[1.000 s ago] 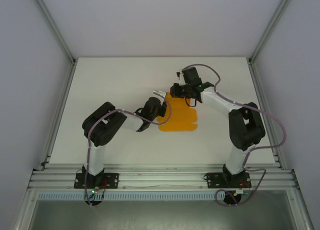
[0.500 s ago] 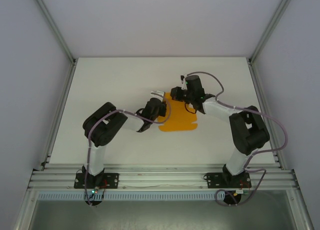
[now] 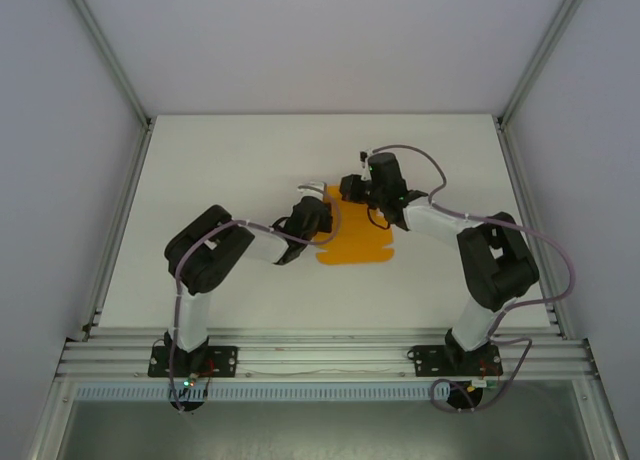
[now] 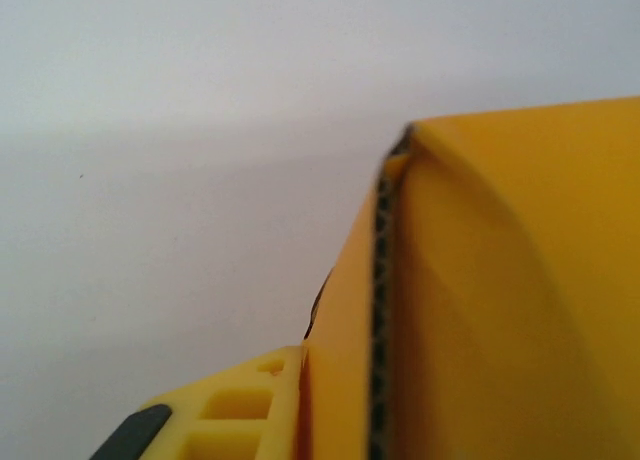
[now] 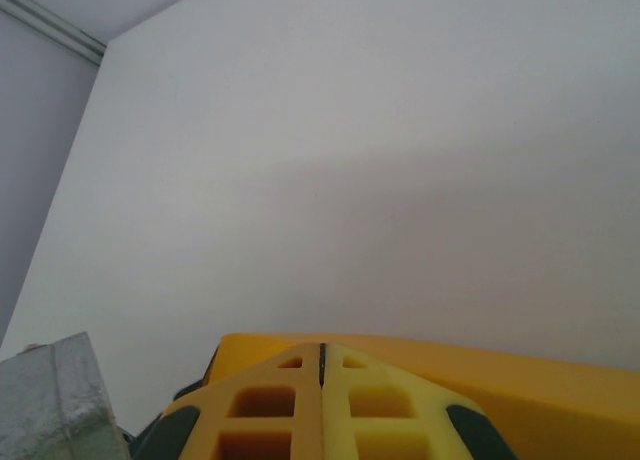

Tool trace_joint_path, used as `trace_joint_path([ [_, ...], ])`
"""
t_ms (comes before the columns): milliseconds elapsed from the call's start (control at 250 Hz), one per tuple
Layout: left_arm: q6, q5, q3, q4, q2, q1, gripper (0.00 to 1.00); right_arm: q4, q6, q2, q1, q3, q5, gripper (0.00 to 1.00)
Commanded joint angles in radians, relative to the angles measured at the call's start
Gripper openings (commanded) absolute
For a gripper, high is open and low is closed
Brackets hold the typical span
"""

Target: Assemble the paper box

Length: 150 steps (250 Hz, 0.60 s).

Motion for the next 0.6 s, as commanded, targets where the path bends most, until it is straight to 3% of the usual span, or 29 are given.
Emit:
trace_joint_path([
  [0,-0.068,-0.035,-0.039,-0.043,-0.029,0.007,0.18,-0.163,0.009,0.028,-0.003,-0.038,0.061,0.02],
  [112,-0.022,-0.011,-0.004,-0.033,0.003,0.008,0.24,-0.174,0.005,0.032,-0.004,-0.031,0.058,0.02],
  [328,-0.034,0.022,0.032,-0.052,0.031,0.007,0.23,-0.191,0.005,0.026,-0.003,-0.03,0.071,0.02],
  [404,-0.074,-0.036,0.038,-0.073,0.038,0.007,0.0,-0.19,0.008,0.027,-0.003,-0.029,0.066,0.02],
  [596,-0.256,-0.286,0.088,-0.232,0.038,0.007,0.0,-0.188,0.028,0.026,-0.004,-0.041,0.07,0.01],
])
